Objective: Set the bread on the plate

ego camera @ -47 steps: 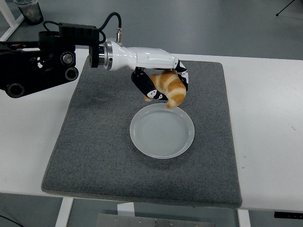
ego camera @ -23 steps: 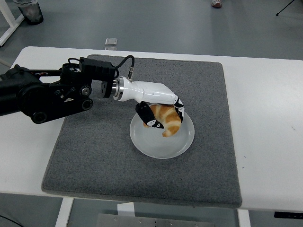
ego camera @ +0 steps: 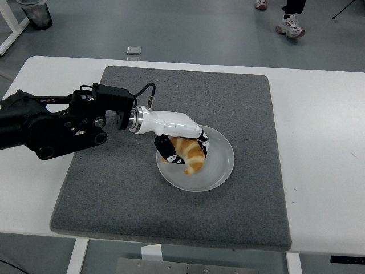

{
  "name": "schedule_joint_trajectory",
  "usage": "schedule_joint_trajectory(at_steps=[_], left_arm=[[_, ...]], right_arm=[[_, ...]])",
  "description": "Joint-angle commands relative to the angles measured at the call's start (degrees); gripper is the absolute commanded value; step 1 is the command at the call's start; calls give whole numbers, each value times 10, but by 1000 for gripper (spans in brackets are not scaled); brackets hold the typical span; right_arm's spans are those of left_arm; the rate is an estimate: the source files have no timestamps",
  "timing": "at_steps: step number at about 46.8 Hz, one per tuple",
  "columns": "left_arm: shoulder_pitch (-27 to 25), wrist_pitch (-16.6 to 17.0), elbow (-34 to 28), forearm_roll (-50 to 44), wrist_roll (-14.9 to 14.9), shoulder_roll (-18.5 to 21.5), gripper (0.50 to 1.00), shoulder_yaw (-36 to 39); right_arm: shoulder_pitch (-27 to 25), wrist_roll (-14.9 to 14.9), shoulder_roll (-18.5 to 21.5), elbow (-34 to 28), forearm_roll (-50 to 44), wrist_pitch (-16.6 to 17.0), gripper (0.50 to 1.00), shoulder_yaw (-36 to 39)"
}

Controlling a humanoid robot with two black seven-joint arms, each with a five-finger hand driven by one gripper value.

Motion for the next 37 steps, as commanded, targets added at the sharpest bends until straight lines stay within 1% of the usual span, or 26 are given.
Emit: schedule_joint_trajectory(at_steps=[1, 12, 19, 22, 23, 24, 27, 28, 31, 34, 37], left_arm=[[0, 1, 3, 12, 0, 1, 500, 1], [7, 3, 3, 12, -1, 1, 500, 1], [16, 24, 4, 12, -1, 1, 500, 2], [19, 25, 5, 12, -1, 1, 500, 2], [20, 25, 5, 11, 0, 1, 525, 2], [20, 26, 5, 11, -1, 1, 572, 1], [27, 26, 6, 9, -1, 0, 745, 1], [28, 26, 6, 8, -1, 0, 782, 1], [29, 26, 6, 6, -1, 0, 872, 1], [30, 26, 7, 3, 0, -1, 930, 0], [31, 26, 7, 0, 0, -1, 971, -1]], right_arm=[[0, 0, 0, 0, 0, 0, 952, 0], [0, 0, 0, 0, 0, 0, 954, 0], [0, 0, 0, -1, 0, 0, 952, 0], [0, 0, 0, -1, 0, 0, 952, 0], [0, 0, 0, 0, 0, 0, 952, 0], [0, 0, 0, 0, 0, 0, 952, 0], [0, 0, 0, -1, 0, 0, 952, 0], [0, 0, 0, -1, 0, 0, 952, 0], [0, 0, 0, 0, 0, 0, 952, 0], [0, 0, 0, -1, 0, 0, 952, 0], [0, 0, 0, -1, 0, 0, 952, 0]])
